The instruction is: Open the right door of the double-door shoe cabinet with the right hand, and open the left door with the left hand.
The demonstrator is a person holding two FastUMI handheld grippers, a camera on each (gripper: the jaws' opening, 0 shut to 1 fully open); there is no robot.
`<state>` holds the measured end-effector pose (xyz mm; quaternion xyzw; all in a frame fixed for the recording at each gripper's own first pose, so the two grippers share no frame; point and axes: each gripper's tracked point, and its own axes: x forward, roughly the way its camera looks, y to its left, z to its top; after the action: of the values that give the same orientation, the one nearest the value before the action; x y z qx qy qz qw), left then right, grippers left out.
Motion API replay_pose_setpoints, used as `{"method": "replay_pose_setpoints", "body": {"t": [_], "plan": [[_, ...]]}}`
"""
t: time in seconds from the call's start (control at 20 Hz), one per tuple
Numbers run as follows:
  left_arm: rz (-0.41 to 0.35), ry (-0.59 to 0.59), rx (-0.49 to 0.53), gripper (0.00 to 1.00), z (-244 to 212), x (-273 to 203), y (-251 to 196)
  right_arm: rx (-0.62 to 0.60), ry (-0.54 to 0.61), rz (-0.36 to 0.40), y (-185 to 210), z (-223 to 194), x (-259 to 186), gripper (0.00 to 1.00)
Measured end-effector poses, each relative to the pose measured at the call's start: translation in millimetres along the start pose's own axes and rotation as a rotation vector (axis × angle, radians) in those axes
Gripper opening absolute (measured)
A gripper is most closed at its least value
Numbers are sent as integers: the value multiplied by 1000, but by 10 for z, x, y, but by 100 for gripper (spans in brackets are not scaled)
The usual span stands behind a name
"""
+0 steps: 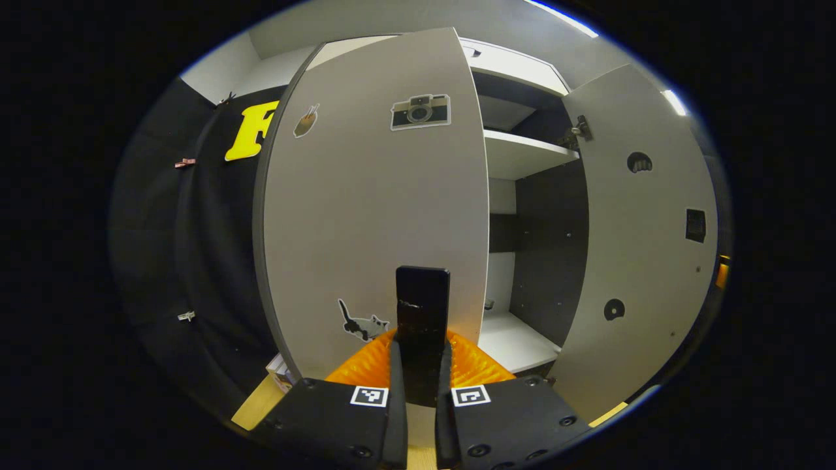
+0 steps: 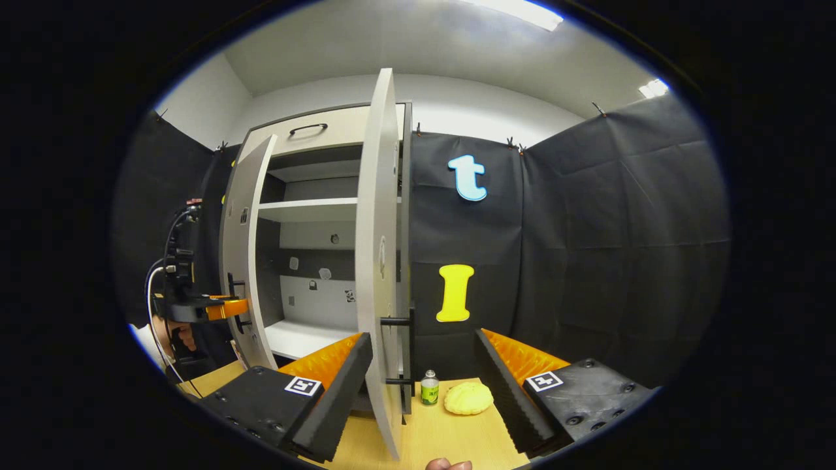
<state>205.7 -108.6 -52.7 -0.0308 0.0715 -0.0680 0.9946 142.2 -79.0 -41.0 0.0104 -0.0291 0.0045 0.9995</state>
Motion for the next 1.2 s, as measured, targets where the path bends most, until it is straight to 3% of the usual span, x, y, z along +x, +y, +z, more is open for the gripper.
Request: {"method": "replay_pose_setpoints", "body": {"t": [0.75,1.2], "plan": [[-80,4,10,20,-17,-139,168,-26,-44,41,391,108,-61,98],[-78,-7,-18,20,-18,-205,230,-1,-22,71,630,52,-139,95]]}}
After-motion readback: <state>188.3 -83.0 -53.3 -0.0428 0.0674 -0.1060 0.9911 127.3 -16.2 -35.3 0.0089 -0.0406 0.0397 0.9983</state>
